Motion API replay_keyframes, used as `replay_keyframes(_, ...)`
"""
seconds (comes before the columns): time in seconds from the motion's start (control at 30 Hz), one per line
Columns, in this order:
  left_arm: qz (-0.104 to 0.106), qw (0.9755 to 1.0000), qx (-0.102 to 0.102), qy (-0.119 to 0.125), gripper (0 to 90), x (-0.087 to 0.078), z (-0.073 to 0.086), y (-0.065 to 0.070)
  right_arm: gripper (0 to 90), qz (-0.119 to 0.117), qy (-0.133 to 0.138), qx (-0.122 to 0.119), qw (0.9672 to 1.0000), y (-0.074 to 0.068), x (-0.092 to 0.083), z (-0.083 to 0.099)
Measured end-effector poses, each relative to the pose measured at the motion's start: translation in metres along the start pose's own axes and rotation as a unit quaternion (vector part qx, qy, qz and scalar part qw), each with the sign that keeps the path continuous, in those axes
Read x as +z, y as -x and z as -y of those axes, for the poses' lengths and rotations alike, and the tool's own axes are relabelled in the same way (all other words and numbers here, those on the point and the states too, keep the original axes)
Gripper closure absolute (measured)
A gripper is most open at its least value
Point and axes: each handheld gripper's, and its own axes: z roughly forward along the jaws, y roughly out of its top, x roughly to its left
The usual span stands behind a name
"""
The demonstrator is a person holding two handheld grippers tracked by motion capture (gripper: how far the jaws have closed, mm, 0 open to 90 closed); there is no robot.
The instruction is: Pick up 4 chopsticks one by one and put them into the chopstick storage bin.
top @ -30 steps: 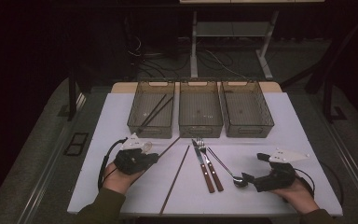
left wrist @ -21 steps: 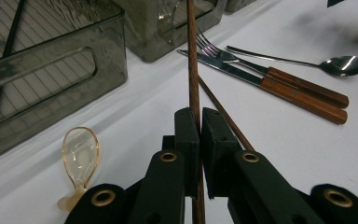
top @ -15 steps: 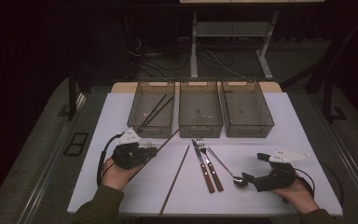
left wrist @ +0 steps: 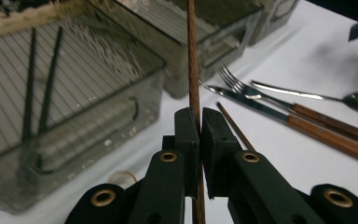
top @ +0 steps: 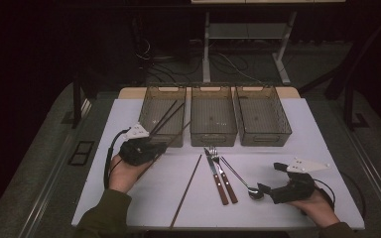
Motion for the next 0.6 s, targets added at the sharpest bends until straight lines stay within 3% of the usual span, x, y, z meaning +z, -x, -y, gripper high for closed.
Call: replay_keyframes(0.6,-0.018,0.9994,0.014,0.026,85.0,0.015,-0.058,-0.029,0.8,0.0,0.003,0.0,1.0,0.0,-0.001,0.0)
